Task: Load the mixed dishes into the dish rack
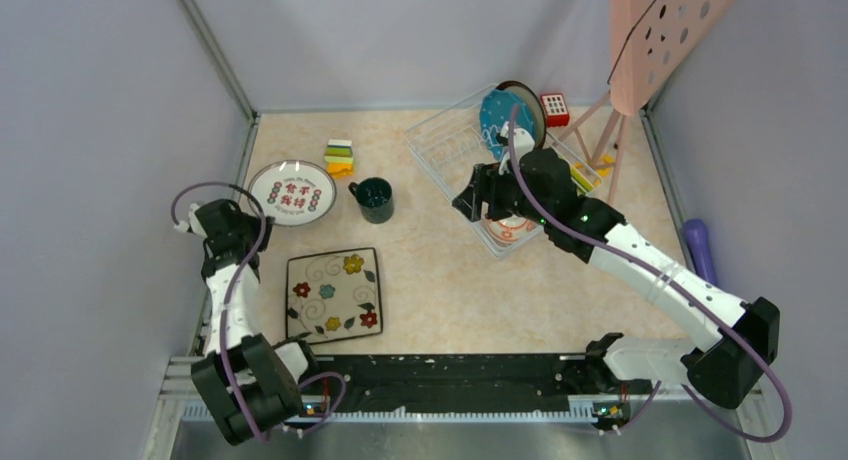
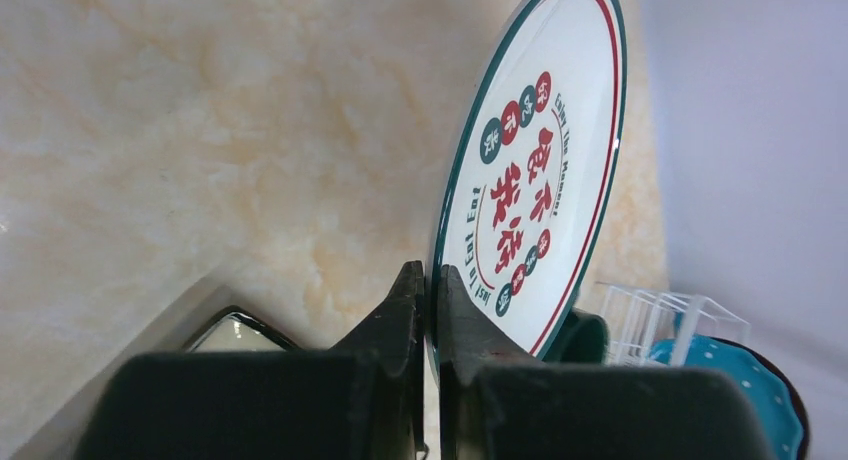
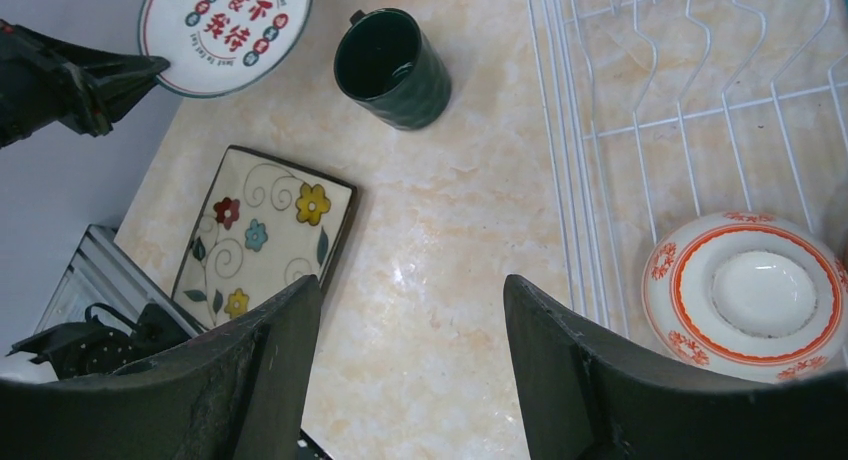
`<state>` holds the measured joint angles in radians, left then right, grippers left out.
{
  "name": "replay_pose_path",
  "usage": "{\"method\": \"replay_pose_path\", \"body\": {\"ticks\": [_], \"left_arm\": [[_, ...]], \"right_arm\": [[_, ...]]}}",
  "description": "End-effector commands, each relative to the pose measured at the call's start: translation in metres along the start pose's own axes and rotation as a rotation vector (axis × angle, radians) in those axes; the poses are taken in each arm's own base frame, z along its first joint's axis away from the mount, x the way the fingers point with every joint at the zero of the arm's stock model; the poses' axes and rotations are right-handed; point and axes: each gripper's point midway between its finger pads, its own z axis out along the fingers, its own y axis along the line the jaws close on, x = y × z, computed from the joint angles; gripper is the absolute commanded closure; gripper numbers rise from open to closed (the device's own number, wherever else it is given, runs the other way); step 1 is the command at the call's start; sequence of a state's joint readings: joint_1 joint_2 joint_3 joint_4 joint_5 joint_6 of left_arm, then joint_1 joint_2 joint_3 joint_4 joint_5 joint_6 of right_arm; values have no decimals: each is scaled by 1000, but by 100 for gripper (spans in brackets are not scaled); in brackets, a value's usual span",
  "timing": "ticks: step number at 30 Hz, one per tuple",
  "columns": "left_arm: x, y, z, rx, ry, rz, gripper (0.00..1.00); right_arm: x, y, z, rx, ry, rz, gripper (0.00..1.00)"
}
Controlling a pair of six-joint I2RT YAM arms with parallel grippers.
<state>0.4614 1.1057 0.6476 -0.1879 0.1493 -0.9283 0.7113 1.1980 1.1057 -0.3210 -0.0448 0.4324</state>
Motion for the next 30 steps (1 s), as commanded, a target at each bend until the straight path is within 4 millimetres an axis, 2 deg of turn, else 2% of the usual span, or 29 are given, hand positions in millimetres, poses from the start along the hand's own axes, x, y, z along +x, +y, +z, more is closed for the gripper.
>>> {"method": "replay_pose_path", "body": {"ticks": [1, 8, 14, 17, 22, 25, 28, 30], "left_arm": [[-21, -46, -33, 166, -81, 23, 100], [-7, -81, -66, 326, 6, 45, 100], [10, -130, -103, 568, 72, 108, 100], [29, -161, -120, 658, 102, 220, 100], [67, -204, -138, 616, 96, 363, 100], [96, -226, -143, 634, 153, 400, 100], [124, -244, -146, 730, 226, 466, 100], [127, -245, -138, 719, 225, 476, 100]], "right_arm": [[-18, 16, -4, -52, -57, 11, 34], [-22, 20, -4, -63, -67, 20, 34], [-40, 28, -3, -84, -93, -2, 33], [-49, 28, -5, -77, -116, -33, 34], [-56, 25, -8, -54, -124, -103, 34], [-54, 31, -6, -103, -123, -179, 35], [-55, 26, -5, -77, -135, -183, 35], [-62, 24, -11, -52, -146, -201, 35]]}}
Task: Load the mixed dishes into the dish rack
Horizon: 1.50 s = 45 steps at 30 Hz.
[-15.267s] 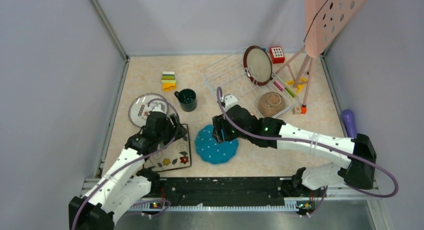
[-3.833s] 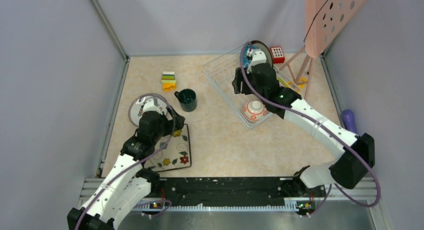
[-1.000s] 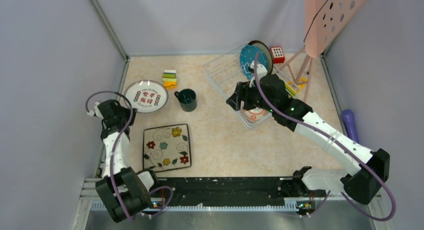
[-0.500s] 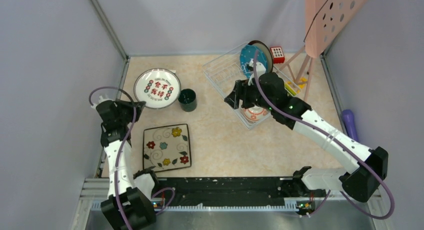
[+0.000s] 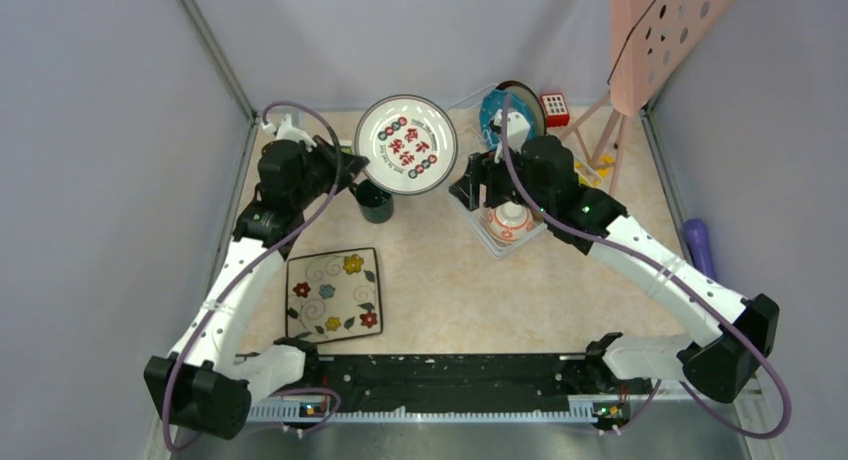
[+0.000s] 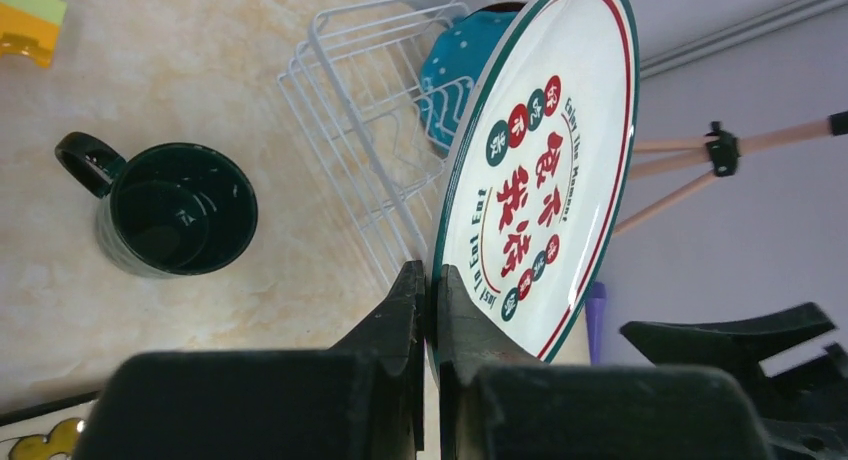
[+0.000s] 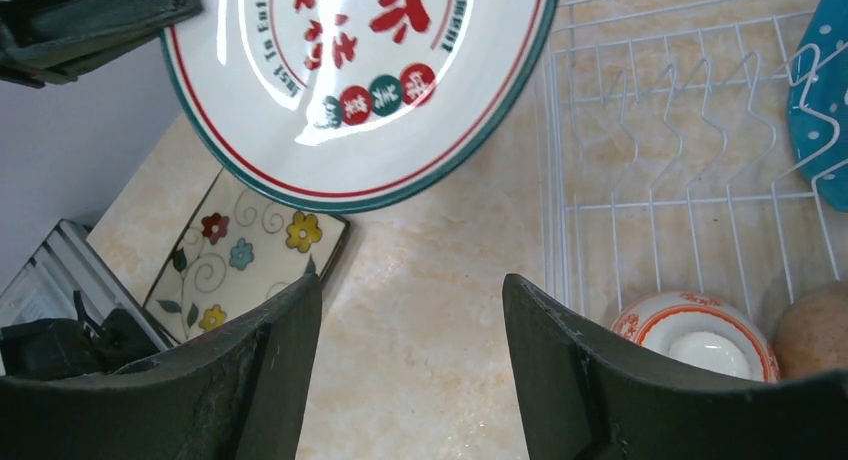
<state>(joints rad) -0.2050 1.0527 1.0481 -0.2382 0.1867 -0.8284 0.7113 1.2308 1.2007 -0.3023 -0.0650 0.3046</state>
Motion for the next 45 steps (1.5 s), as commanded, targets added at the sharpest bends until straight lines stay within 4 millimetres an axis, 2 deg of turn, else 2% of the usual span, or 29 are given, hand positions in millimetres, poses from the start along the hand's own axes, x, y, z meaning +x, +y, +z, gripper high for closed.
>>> {"method": "replay_pose_path", "body": {"ticks": [1, 3, 5, 9, 12, 17, 21, 23, 31, 33, 36, 40, 43, 44, 45], "left_arm": [[-15, -5, 17, 4, -53, 59, 100], [-17, 5, 19, -56, -59, 54, 100], [-17, 6, 21, -82, -51, 24, 100], [-9, -3, 27, -71, 5, -12, 100], [-2, 2, 31, -161, 37, -43, 100], [9, 5, 33, -262, 109, -100, 100], [13, 2, 30, -267, 129, -125, 100], [12, 0, 28, -261, 126, -127, 100], [15, -2, 18, -245, 133, -124, 100], [16, -2, 16, -243, 140, -123, 100], [18, 0, 14, -250, 143, -116, 100], [21, 0, 11, -248, 155, -114, 100], [24, -1, 10, -234, 166, -119, 100], [25, -2, 9, -227, 173, -120, 100], [27, -3, 9, -223, 180, -123, 100]], "right_arm": [[-33, 4, -12, 10, -85, -82, 35], [-35, 4, -20, 6, -100, -118, 35], [-28, 10, -24, -48, -103, -167, 36], [-12, 30, -23, -207, -164, -341, 44], [-11, 42, -18, -298, -197, -489, 45], [-16, 59, 8, -312, -270, -720, 45], [-7, 92, 25, -358, -294, -877, 42], [-1, 102, 35, -367, -277, -930, 42], [9, 105, 71, -257, -247, -1038, 44], [11, 101, 81, -227, -236, -1058, 48], [6, 94, 91, -159, -222, -1058, 63], [8, 91, 103, -135, -195, -1074, 69], [7, 88, 109, -108, -187, -1074, 94], [7, 86, 110, -101, -183, -1077, 100], [8, 86, 111, -98, -180, -1082, 100]]}}
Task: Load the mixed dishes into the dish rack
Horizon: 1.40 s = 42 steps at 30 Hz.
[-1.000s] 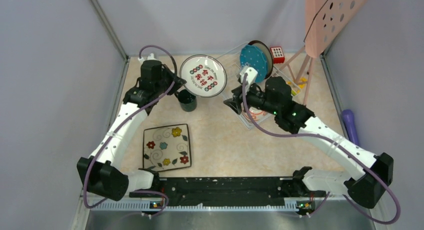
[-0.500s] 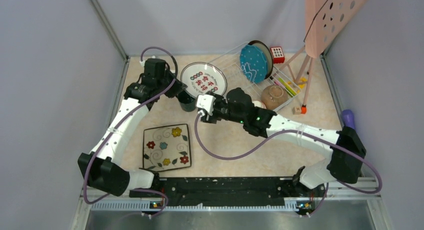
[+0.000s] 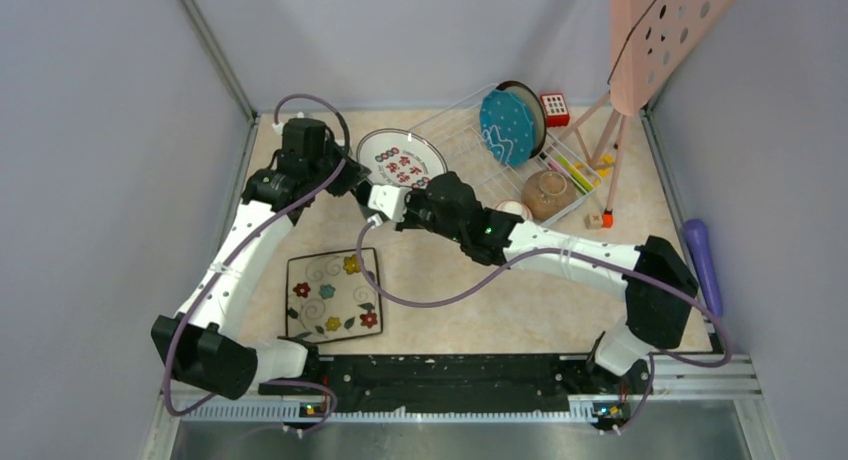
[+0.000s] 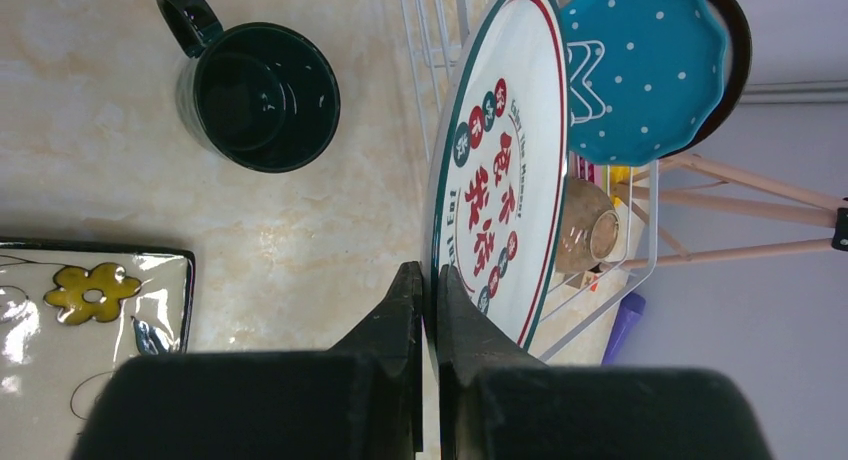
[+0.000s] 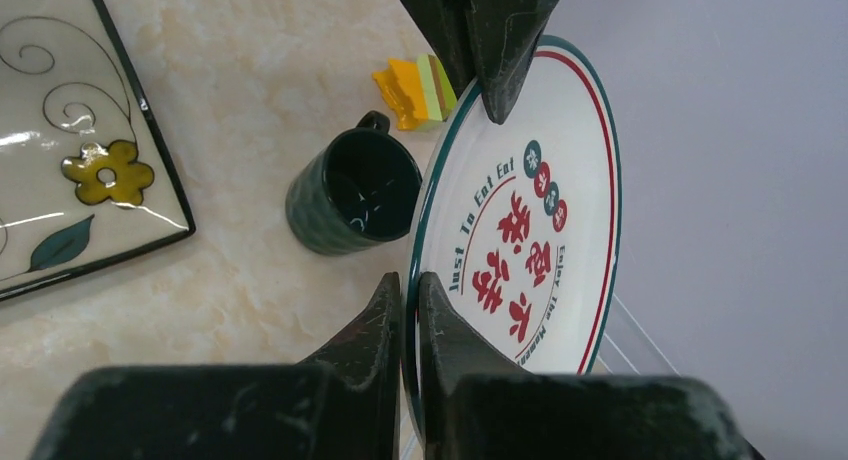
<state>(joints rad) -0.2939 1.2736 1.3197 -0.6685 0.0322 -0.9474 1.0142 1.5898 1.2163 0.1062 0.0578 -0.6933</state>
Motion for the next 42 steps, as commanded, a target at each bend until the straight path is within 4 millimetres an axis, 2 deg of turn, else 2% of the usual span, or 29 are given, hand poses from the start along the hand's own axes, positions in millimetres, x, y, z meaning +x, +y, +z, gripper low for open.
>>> {"method": "replay_pose_path", "body": {"ticks": [1, 6, 7, 12, 15, 16, 20, 24, 27, 30, 36, 42], "left_arm": [[2, -25, -19, 123, 10, 8, 100], [0, -24, -26, 144, -17, 6, 100], [-1, -24, -27, 146, -28, 5, 97], [-12, -28, -42, 196, -107, -1, 68], [-23, -30, -59, 210, -174, -3, 42], [-31, -29, -65, 203, -218, 1, 38], [-46, -24, -85, 195, -307, 17, 32], [-54, -16, -102, 174, -375, 74, 26], [-50, -5, -104, 159, -385, 147, 25], [-36, 4, -100, 170, -356, 243, 23], [-10, 39, -85, 102, -270, 333, 23], [15, 79, -71, 9, -181, 343, 24]], "right_arm": [[-22, -24, 3, 87, -33, -14, 100], [-32, -29, -8, 95, -78, -18, 100], [-34, -31, -11, 99, -89, -13, 100], [-41, -49, -24, 108, -125, 75, 100], [-47, -68, -33, 106, -182, 183, 100], [-49, -75, -37, 102, -200, 220, 100], [-45, -102, -48, 115, -236, 340, 100], [-44, -142, -65, 128, -320, 524, 100], [-42, -169, -81, 102, -412, 671, 100], [-26, -190, -87, 93, -444, 819, 100], [-12, -197, -90, -40, -537, 1017, 100], [-5, -188, -84, -136, -558, 1099, 100]]}}
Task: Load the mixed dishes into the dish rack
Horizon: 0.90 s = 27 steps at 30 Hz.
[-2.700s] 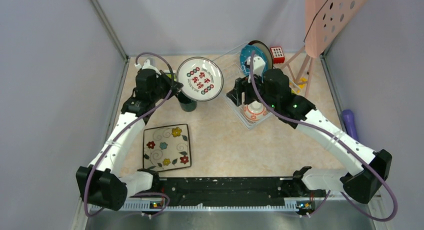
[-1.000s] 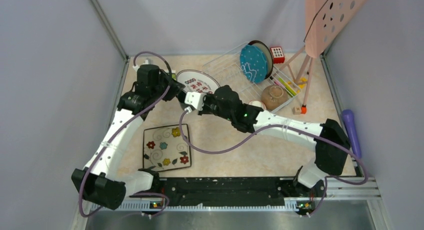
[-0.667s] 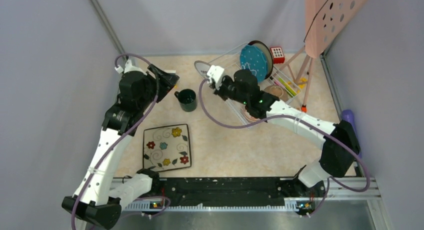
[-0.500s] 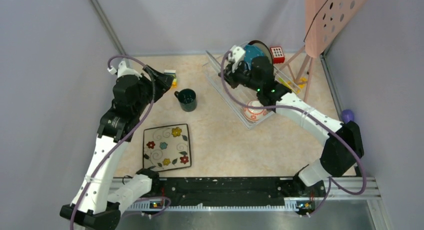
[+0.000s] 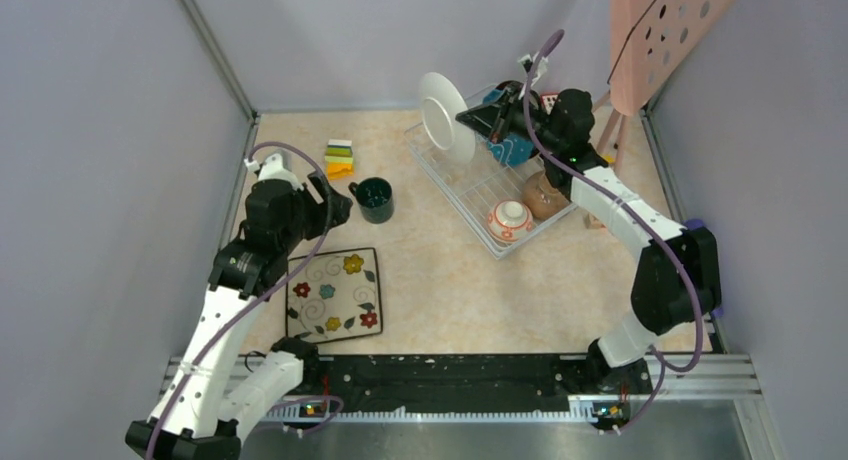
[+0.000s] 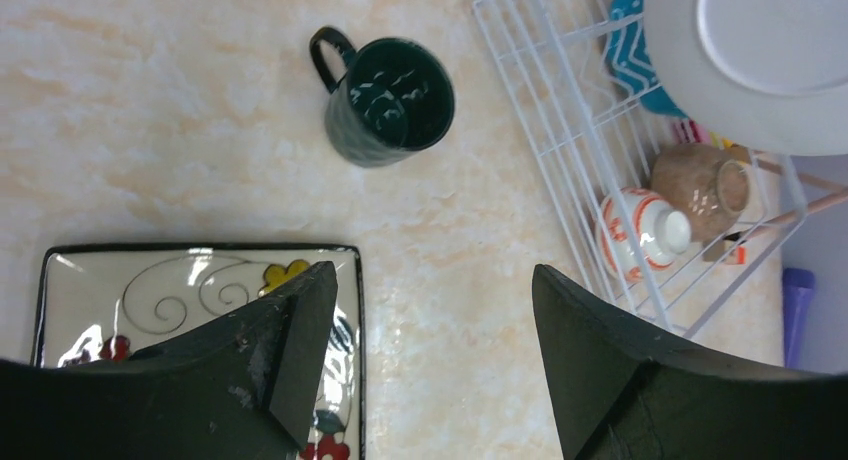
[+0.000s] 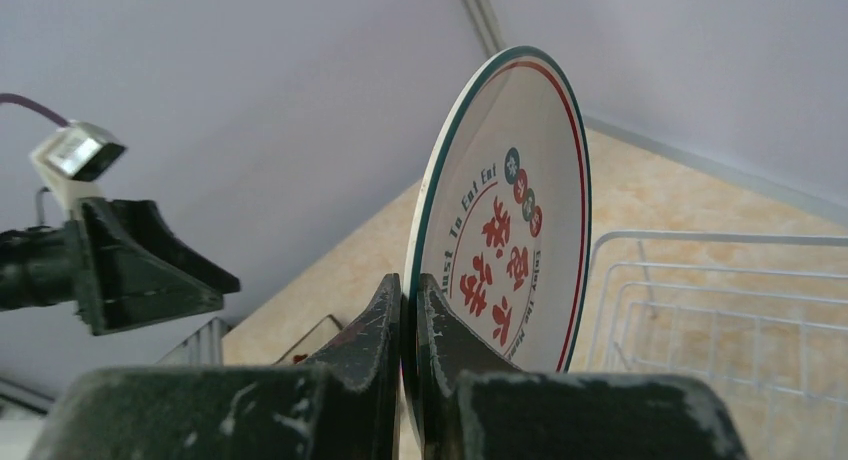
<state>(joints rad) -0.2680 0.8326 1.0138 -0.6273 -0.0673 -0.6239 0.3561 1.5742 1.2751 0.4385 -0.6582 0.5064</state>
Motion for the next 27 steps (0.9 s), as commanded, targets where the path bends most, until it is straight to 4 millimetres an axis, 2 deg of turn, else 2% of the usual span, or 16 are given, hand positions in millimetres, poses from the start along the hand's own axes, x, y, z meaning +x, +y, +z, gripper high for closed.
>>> {"method": "replay_pose_path", "body": {"ticks": [1, 12, 18, 27], "left_arm": [[20, 18, -2, -27, 41, 36, 24], [44, 48, -4, -104, 79, 21, 24], [46, 50, -1, -106, 83, 16, 24], [50, 52, 3, -108, 98, 23, 24]], "right_arm": [[-23, 31, 2, -174, -56, 36, 100], [5, -7, -1, -122, 15, 41, 100], [16, -23, 5, -102, 37, 27, 100], [43, -48, 14, -88, 84, 85, 100]]}}
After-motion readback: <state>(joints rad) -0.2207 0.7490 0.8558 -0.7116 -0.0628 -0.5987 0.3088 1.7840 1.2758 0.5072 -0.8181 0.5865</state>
